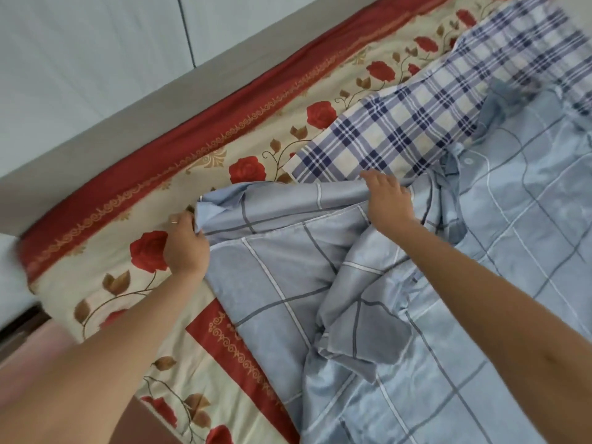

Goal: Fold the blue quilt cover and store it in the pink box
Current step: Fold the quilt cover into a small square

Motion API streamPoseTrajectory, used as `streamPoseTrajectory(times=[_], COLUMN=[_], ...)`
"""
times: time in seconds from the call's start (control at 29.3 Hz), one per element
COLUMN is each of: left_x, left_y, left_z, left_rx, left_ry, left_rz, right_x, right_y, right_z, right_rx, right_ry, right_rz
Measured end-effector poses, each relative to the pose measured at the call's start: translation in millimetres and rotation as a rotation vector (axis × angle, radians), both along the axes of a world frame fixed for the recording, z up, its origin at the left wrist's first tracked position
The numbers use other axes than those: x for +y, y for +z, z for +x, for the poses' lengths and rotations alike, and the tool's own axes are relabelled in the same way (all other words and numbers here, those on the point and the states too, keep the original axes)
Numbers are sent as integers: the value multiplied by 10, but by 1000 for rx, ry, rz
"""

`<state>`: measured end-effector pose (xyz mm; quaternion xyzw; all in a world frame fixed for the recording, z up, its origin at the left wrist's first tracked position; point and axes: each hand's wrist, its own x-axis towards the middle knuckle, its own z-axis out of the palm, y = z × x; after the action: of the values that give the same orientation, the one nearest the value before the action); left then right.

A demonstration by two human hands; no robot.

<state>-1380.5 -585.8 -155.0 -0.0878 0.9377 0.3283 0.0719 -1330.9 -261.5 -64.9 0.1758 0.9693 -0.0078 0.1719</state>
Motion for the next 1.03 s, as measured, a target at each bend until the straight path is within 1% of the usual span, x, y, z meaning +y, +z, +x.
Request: streamPoseTrajectory(times=[0.07, 0.1, 0.17, 0.24, 0.31, 0.34, 0.44, 0.51, 0.58, 0.65, 0.72, 0.82, 0.89, 0.92, 0.96, 1.03], left_x=[18, 35, 85, 106, 95, 110, 81, 70, 76, 118, 115, 93, 111, 102, 109, 15], left_y=[-36, -106, -163, -225, -272, -300, -320, -338, -359, -352, -350, -348, -319, -273, -253, -183], left_z=[22, 38, 62, 73, 44, 34, 68, 77, 76, 43, 40, 21, -30, -34, -57, 38], left_rx=[46, 67, 87, 116, 125, 102, 98, 114, 136, 137, 128, 88, 100, 124, 152, 178], left_ry=[-82, -82, -83, -106, -127, -129, -152, -158, -148, -139, -129, -98, -82, -54, -38, 81], left_rz=[-131, -181, -251, -294, -319, -327, -338, -354, -355, -357, -359, -342, -284, -234, -165, -26], right_x=[70, 88, 148, 238, 349, 414, 551, 653, 757, 841, 871, 866, 881, 861, 855, 721], right_y=[-131, -249, -345, -381, -401, -414, -394, -379, -352, -281, -199, -76, 1, 31, 52, 33], right_z=[-245, -340, -428, -461, -504, -582, -603, -623, -670, -762, -870, -1090, -1188, -1244, -1276, -1370], right_rx=[-103, -149, -186, -260, -385, -450, -539, -532, -466, -411, -415, -471, -507, -519, -493, -465], right_ry=[76, 120, 127, 122, 116, 116, 99, 61, 26, -57, -152, -278, -345, -345, -355, -313], right_rz=[50, 91, 111, 117, 152, 169, 184, 139, 82, -36, -191, -355, -444, -470, -489, -505])
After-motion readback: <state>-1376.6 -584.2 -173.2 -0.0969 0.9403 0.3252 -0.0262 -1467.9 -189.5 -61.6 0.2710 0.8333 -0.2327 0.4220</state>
